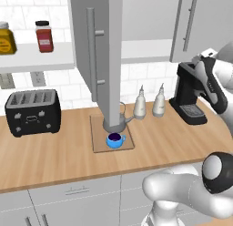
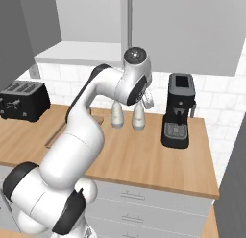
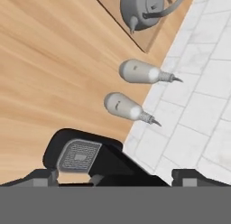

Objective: Pick the kettle from the counter and place it on the tray. Then pick the mug from the cabinet and place it on the tray. Then close the cabinet doors.

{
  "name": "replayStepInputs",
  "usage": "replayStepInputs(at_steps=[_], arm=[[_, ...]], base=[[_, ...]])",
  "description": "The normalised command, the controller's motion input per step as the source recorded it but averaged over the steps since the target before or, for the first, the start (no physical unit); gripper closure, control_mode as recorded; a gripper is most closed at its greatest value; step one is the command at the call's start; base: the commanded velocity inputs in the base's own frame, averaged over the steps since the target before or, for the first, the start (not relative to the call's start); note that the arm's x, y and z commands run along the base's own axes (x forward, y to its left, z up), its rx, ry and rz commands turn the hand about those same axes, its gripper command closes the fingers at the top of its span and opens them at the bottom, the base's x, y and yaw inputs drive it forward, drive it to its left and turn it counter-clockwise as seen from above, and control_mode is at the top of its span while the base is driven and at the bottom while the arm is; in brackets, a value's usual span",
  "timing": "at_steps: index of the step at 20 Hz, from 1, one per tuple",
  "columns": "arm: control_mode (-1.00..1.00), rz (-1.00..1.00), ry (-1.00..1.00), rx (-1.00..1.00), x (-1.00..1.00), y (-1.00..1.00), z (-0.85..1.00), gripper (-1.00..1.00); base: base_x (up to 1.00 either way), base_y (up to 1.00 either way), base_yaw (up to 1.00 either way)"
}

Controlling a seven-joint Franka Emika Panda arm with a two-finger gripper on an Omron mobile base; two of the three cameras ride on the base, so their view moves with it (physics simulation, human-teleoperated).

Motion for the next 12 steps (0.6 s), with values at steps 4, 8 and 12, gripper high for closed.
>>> replayStepInputs(at_steps=[4,8,12], arm=[[-1.00,0.02,0.00,0.00,-0.12,-0.12,-0.41,-1.00],[-1.00,0.03,0.00,0.00,-0.51,-0.03,-0.35,-1.00],[-1.00,0.08,-0.01,-0.10,-0.65,0.31,-0.29,-1.00]], base=[[0.00,0.00,0.00],[0.00,0.00,0.00],[0.00,0.00,0.00]])
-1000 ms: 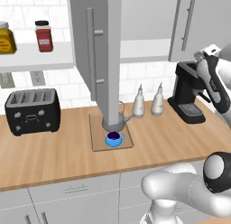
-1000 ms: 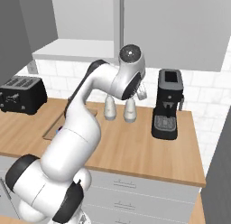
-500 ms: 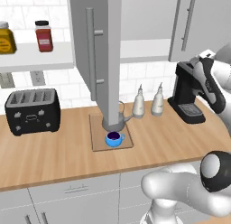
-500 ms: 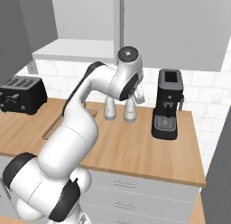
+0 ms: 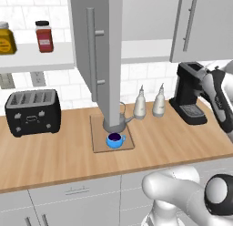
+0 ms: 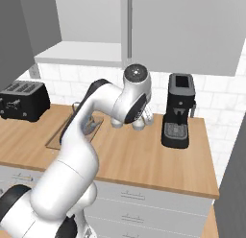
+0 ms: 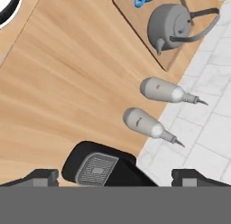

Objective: Pick the kettle from the counter and place it on the tray. Then pick the mug from the cabinet and place it on the tray. Then close the cabinet doors.

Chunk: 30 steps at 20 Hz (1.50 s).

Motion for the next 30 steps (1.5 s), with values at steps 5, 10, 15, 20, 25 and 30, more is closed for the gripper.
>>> replayStepInputs(at_steps=[5,10,15,20,25,30], arm=[[-1.00,0.04,0.00,-0.29,-0.36,0.94,-0.39,-1.00],[-1.00,-0.06,0.06,-0.25,-0.01,0.52,-0.12,-1.00],[-1.00,-0.12,-0.01,-0.29,-0.07,0.35,0.01,-1.00],[-1.00,0.00,-0.26,-0.26,-0.34,0.22,0.01,-1.00],[-1.00,-0.09,0.01,-0.25,0.06,0.32,-0.01,-1.00],[-1.00,-0.13,-0.02,-0.31,-0.03,0.30,0.01,-1.00]], base=[[0.00,0.00,0.00],[0.00,0.00,0.00],[0.00,0.00,0.00],[0.00,0.00,0.00],[0.00,0.00,0.00],[0.00,0.00,0.00]])
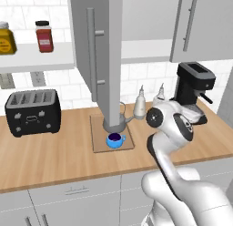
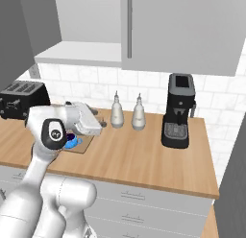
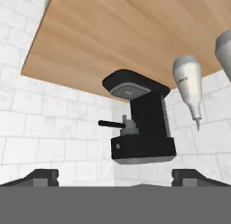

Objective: Pick the kettle from the counter and place it on the tray. Then pick the mug from the cabinet and place it on the tray. Then close the cabinet doors.

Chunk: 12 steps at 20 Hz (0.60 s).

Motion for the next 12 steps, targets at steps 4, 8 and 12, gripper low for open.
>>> replayStepInputs(at_steps=[4,8,12], arm=[[-1.00,-0.14,-0.08,-0.37,-0.13,0.64,0.06,-1.00],[-1.00,-0.13,-0.10,-0.32,-0.12,0.72,0.11,-1.00],[-1.00,-0.14,-0.11,-0.24,-0.13,0.82,0.20,-1.00]], base=[[0.00,0.00,0.00],[0.00,0.00,0.00],[0.00,0.00,0.00]])
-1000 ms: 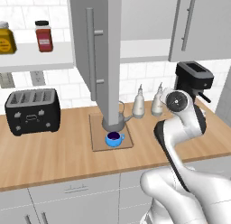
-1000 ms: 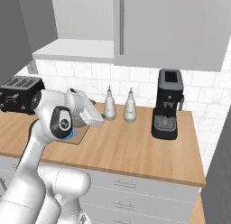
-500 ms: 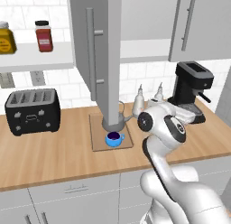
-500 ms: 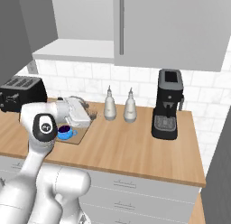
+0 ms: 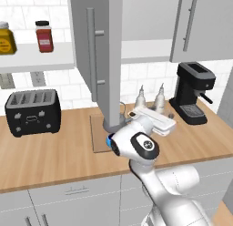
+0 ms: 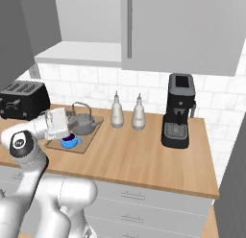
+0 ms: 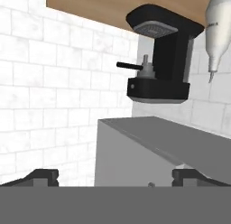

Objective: Pick the kettle from the counter and place it on the tray. Then pick the mug from the cabinet and place it on the tray. Then close the cabinet doors.

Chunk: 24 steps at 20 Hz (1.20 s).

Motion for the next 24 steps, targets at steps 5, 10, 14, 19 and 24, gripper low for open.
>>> replayStepInputs(at_steps=[5,10,14,19,24], arm=[[-1.00,-0.12,0.00,-0.19,-0.07,0.84,0.13,-1.00],[-1.00,-0.13,0.05,-0.16,0.00,0.88,0.25,-1.00],[-1.00,-0.14,0.07,-0.17,0.00,0.81,0.27,-1.00],[-1.00,-0.13,0.04,-0.17,0.00,0.80,0.01,-1.00],[-1.00,-0.07,0.08,-0.14,0.01,0.71,-0.01,-1.00]], base=[[0.00,0.00,0.00],[0.00,0.00,0.00],[0.00,0.00,0.00],[0.00,0.00,0.00],[0.00,0.00,0.00]])
